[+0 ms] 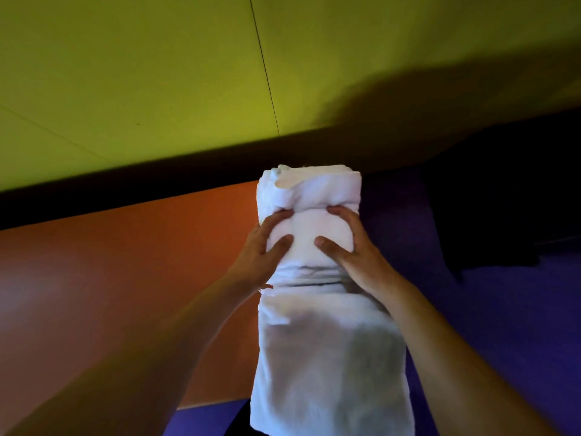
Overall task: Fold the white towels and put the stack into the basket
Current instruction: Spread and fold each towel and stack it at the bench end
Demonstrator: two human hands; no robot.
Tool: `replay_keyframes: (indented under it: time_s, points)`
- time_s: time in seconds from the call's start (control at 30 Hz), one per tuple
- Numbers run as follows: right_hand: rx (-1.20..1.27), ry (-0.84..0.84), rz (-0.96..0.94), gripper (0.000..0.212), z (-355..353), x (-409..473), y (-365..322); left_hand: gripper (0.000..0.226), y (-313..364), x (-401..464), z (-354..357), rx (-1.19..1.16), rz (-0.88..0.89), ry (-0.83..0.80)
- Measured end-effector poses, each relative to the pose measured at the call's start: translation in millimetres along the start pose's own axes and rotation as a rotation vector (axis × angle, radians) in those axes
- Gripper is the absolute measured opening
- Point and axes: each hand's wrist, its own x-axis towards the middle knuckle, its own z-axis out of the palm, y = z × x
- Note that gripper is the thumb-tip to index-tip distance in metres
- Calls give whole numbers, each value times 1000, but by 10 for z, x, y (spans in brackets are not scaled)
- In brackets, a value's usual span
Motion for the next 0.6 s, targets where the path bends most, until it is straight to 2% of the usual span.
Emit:
replay_keyframes:
  time_s: [0.1, 0.27, 0.43, 0.6]
  points:
    - [48, 15, 8, 57, 15, 15, 14, 35, 100, 19, -16, -143, -5, -2]
    - [115, 40, 2, 59, -2, 64, 65, 37, 120, 66, 39, -331, -40, 22]
    - [239, 18, 21, 58, -42, 115, 26, 38, 98, 131, -89, -550, -258, -80]
    - [371, -20, 70, 53, -112, 146, 1, 35, 175, 177, -108, -613, -294, -88]
